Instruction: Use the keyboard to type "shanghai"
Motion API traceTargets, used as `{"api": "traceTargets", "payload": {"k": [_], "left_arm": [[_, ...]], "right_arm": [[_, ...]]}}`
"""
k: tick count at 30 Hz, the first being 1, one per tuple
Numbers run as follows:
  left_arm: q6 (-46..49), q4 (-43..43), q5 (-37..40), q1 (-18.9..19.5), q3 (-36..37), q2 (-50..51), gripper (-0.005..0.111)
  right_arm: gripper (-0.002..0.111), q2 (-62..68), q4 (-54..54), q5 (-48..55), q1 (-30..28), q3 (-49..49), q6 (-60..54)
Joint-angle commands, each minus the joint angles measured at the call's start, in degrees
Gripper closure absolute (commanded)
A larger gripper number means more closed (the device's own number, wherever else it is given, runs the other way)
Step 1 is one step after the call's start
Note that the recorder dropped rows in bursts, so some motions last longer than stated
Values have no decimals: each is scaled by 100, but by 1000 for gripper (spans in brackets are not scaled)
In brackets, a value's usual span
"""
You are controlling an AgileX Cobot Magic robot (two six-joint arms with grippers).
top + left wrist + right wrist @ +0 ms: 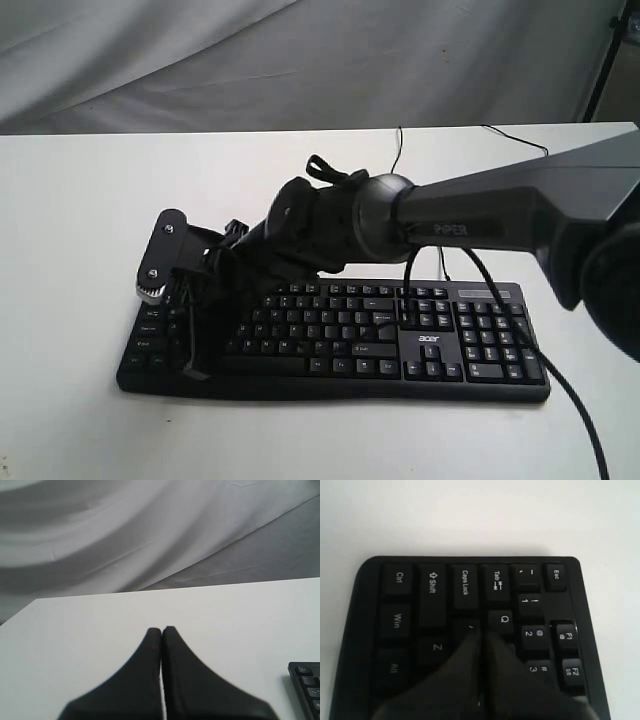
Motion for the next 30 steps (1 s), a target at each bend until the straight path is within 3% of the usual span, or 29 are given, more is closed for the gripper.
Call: {"api": "traceTargets", "payload": {"k": [1, 21, 30], "left_arm": [[-16, -3, -22, -22, 29, 18, 106], [-16, -3, -22, -22, 29, 18, 106], [-16, -3, -22, -22, 29, 18, 106]], "right_arm": [[108, -246, -41, 166, -46, 3, 37], [108, -335, -380, 415, -58, 3, 171], [108, -347, -407, 817, -329, 3, 287]]}}
